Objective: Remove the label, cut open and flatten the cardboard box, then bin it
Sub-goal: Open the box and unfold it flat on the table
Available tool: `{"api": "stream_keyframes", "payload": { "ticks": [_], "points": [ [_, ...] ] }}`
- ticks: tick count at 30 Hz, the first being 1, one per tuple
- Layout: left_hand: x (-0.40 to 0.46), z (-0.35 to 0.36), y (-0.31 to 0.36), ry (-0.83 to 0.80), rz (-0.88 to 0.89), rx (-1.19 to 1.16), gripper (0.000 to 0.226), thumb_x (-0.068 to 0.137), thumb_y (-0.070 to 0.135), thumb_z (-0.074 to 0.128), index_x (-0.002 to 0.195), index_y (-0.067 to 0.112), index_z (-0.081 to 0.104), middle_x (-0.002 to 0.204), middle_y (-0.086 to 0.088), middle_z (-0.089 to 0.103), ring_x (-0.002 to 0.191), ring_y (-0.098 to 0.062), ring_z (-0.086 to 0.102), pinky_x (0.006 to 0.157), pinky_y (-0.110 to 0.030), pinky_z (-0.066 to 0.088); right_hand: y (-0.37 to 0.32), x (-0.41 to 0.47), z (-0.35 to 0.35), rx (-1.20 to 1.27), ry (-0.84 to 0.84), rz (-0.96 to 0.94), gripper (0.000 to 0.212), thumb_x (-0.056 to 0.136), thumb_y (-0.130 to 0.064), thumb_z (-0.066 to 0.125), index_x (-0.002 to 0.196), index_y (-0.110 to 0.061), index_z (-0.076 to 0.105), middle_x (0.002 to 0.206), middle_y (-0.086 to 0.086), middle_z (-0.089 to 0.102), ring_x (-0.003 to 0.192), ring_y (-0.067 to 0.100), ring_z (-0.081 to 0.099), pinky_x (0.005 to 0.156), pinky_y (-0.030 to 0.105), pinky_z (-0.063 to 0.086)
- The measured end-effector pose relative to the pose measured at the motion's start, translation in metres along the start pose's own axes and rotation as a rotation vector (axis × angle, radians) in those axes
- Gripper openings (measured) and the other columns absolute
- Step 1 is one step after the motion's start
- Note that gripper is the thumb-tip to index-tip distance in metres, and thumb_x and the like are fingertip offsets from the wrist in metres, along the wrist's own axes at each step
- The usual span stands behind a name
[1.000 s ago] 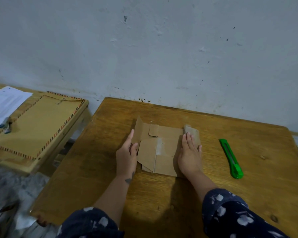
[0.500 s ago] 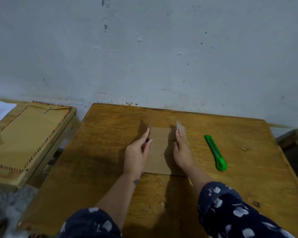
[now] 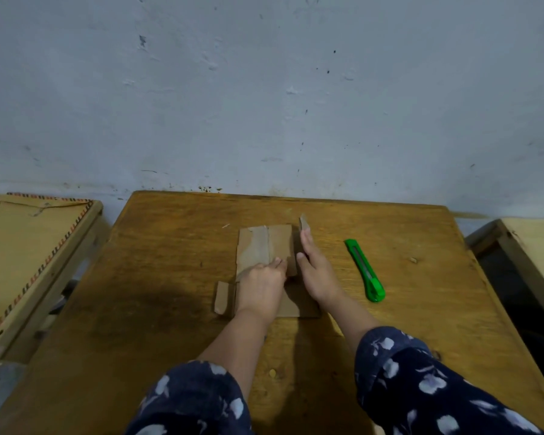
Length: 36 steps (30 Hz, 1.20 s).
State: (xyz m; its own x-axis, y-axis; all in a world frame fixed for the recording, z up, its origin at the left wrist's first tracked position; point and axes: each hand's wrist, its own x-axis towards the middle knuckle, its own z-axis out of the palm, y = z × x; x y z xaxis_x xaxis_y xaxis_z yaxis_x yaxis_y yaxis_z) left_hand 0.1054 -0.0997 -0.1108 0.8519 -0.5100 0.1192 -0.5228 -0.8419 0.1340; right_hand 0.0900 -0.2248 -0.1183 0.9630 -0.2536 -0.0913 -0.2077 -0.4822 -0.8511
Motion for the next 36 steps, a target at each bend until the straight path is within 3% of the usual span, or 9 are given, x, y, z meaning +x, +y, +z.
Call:
{"api": "stream_keyframes", "payload": {
  "ticks": [3, 9, 13, 15, 18, 21, 25, 30, 36],
  "points": [
    [-0.002, 0.002, -0.004, -0.008, -0.007, -0.023, 0.037, 0.095, 0.014, 0.052, 0.132, 0.018, 0.049, 0.117, -0.003, 0.065, 0.100, -0.019, 0.063, 0.082, -0.031, 0.053, -0.002, 0.004, 0.007, -0.200, -0.061, -0.011, 0.054, 0.102, -0.023, 0.031, 0.152, -0.022, 0.010, 0.160, -0.010, 0.001, 0.146, 0.005, -0.003, 0.119, 0.039, -0.001],
    [-0.010, -0.002, -0.034, 0.205, -0.078, -0.501, 0.036, 0.098, 0.018, 0.048, 0.133, 0.021, 0.054, 0.122, 0.005, 0.066, 0.102, -0.004, 0.064, 0.090, -0.020, 0.051, 0.001, 0.005, 0.031, -0.538, -0.049, -0.046, 0.056, 0.101, -0.023, 0.026, 0.152, -0.017, 0.003, 0.161, -0.002, -0.004, 0.147, 0.011, -0.009, 0.118, 0.044, -0.007],
    [-0.011, -0.004, -0.072, 0.417, -0.035, -0.575, 0.031, 0.095, 0.011, 0.052, 0.125, 0.010, 0.057, 0.112, -0.002, 0.067, 0.096, -0.009, 0.063, 0.083, -0.031, 0.056, 0.006, 0.006, 0.038, -0.706, -0.075, -0.041, 0.067, 0.097, -0.027, 0.034, 0.152, -0.016, -0.003, 0.160, 0.000, -0.012, 0.146, 0.014, -0.015, 0.115, 0.047, -0.011],
    [-0.013, 0.002, -0.091, 0.464, -0.110, -0.638, 0.032, 0.097, 0.009, 0.048, 0.128, 0.007, 0.053, 0.113, -0.006, 0.065, 0.098, -0.013, 0.064, 0.082, -0.035, 0.057, 0.006, 0.006, 0.040, -0.736, -0.068, -0.037, 0.067, 0.097, -0.028, 0.033, 0.152, -0.015, -0.003, 0.160, 0.000, -0.013, 0.146, 0.014, -0.015, 0.115, 0.047, -0.011],
    [-0.016, 0.007, -0.101, 0.382, -0.339, -0.788, 0.041, 0.100, 0.014, 0.040, 0.141, 0.013, 0.040, 0.115, -0.003, 0.063, 0.097, -0.011, 0.064, 0.080, -0.034, 0.058, 0.006, 0.006, 0.040, -0.746, -0.056, -0.040, 0.066, 0.097, -0.026, 0.032, 0.152, -0.016, -0.003, 0.160, 0.000, -0.012, 0.146, 0.014, -0.015, 0.117, 0.048, -0.009],
    [-0.020, 0.015, -0.097, 0.282, -0.282, -0.781, 0.044, 0.100, 0.029, 0.035, 0.142, 0.017, 0.042, 0.133, -0.004, 0.058, 0.119, -0.017, 0.056, 0.096, -0.042, 0.050, 0.006, 0.005, 0.040, -0.723, -0.045, -0.039, 0.065, 0.098, -0.027, 0.033, 0.152, -0.017, -0.001, 0.161, -0.001, -0.009, 0.146, 0.013, -0.014, 0.117, 0.047, -0.008],
    [-0.018, 0.019, -0.077, 0.160, -0.248, -0.874, 0.048, 0.098, 0.046, 0.027, 0.145, 0.035, 0.029, 0.152, 0.010, 0.033, 0.139, -0.007, 0.030, 0.113, -0.036, 0.031, 0.004, 0.007, 0.035, -0.597, -0.012, -0.048, 0.058, 0.100, -0.021, 0.031, 0.152, -0.018, 0.005, 0.161, -0.003, 0.000, 0.147, 0.011, -0.006, 0.118, 0.042, -0.006],
    [-0.005, 0.020, -0.058, -0.029, -0.154, -0.712, 0.050, 0.101, 0.042, 0.020, 0.147, 0.039, 0.000, 0.158, 0.017, -0.009, 0.145, -0.003, -0.008, 0.117, -0.033, 0.004, 0.003, 0.007, 0.017, -0.247, -0.020, -0.048, 0.051, 0.103, -0.019, 0.028, 0.151, -0.022, 0.013, 0.160, -0.008, 0.007, 0.140, -0.002, -0.003, 0.115, 0.032, -0.006],
    [0.001, 0.031, -0.029, -0.154, -0.190, -0.411, 0.052, 0.103, 0.035, 0.012, 0.147, 0.027, -0.014, 0.157, 0.010, -0.019, 0.142, -0.004, -0.022, 0.119, -0.044, -0.010, 0.003, 0.006, 0.015, -0.220, -0.039, -0.037, 0.053, 0.102, -0.021, 0.029, 0.152, -0.024, 0.011, 0.160, -0.010, 0.008, 0.139, -0.004, -0.001, 0.113, 0.029, -0.007]
  ]
}}
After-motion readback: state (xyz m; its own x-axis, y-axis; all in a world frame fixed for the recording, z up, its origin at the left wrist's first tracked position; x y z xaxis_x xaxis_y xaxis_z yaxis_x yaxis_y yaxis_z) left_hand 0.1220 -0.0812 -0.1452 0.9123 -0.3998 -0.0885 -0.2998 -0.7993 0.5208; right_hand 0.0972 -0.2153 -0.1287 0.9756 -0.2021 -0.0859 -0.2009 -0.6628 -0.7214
